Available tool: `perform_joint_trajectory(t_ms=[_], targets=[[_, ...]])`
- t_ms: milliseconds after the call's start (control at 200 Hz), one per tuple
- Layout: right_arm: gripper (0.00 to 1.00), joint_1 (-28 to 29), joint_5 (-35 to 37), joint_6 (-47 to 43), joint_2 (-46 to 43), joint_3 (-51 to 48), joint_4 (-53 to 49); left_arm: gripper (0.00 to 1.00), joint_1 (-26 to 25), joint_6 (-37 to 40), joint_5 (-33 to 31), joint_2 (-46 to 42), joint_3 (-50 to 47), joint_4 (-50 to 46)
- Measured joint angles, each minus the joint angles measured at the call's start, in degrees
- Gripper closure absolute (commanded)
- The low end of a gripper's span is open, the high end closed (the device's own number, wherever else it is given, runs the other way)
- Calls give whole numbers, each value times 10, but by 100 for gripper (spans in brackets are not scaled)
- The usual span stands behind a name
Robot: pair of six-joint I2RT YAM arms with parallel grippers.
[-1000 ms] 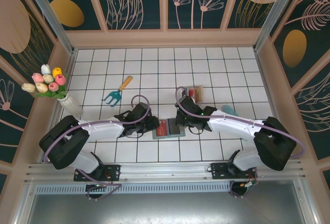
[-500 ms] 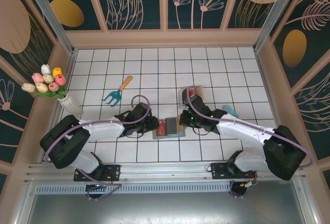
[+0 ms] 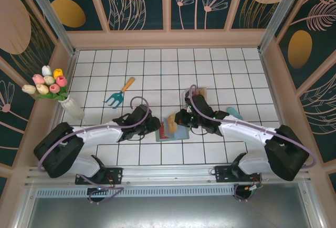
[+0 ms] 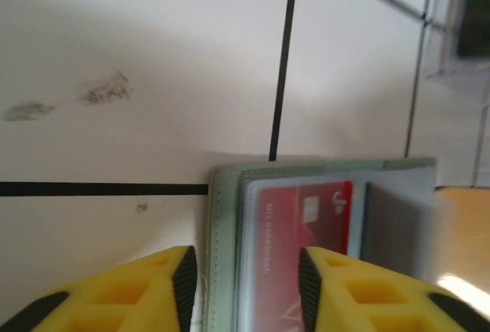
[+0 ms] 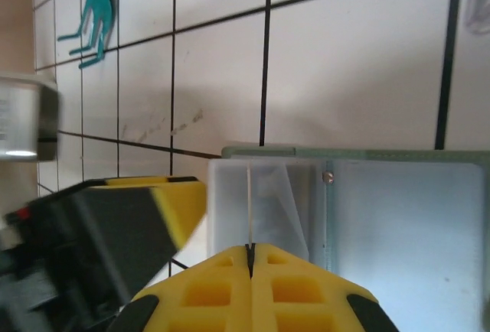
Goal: Put the credit cards into the card holder
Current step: Flip over the card slot in the card holder, then insert the credit card into the card slot.
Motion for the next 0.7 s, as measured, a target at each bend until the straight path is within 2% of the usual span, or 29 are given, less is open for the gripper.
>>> perform_joint_trajectory(t_ms=[110,255,380,701], targets=[[100,4,-6,1,25,0,4,47,0,-11,-23,-50,-19,0],[99,-5,-6,-1,2,-15,14,46,0,-10,-24,-74,-34,5],[99,-20,-6,-1,-26,-46,30,48,0,-5,-12,-56,-33,19],[99,-20,-21,10,-20,-96,101,55,0,5,26,17,-24,35]])
